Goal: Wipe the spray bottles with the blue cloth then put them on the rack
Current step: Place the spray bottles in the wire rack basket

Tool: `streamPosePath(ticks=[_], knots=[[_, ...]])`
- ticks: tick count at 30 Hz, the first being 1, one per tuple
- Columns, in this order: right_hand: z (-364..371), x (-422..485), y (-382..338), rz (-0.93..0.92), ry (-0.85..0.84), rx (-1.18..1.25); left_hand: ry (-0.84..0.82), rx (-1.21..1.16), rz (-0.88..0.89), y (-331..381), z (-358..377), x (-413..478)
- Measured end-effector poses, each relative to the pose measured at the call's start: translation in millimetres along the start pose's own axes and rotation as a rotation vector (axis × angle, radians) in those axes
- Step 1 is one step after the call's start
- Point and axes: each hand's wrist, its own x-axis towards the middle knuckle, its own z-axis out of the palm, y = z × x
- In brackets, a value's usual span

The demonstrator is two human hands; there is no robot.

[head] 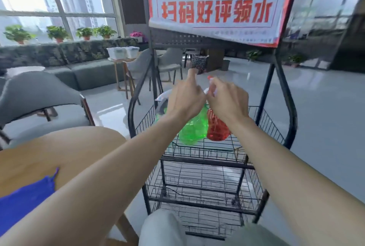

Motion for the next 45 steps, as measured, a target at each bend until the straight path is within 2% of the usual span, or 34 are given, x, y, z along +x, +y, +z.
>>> streamPosePath(ticks=[9, 15, 20, 25, 30, 35, 40, 42, 45], knots=[[17, -33, 68, 0.06, -0.179, -0.024, -0.183, 0.063, 0.011, 16, 80, -13], [27, -44, 85, 0.114, -0.293, 0.035, -0.225, 0.101, 0.049, 8, 105, -13], [34, -46, 91, 0.107, -0.279, 0.045, -0.247, 0.055, 0.03, -8, 121, -12], [34, -41, 86, 0.121, -0.262, 0.091, -0.308, 0.113, 0.031, -21, 125, -13], [26, -27, 68, 0.147, -0.194, 0.076, -0.215, 0.143, 0.054, -20, 100, 8], [14, -9, 21, 0.076, -0.206, 0.145, -0.252, 0.264, 0.148, -27, 47, 21], [14, -2, -47, 0.005, -0.247, 0.214, -0.3, 0.481, 0.148, -68, -22, 8], [17, -2, -81, -0.036, -0.264, 0.247, -0.289, 0.524, 0.118, -89, -53, -6], [26, -2, -145, -0.108, -0.301, 0.292, -0.215, 0.484, -0.026, -129, -109, -30]])
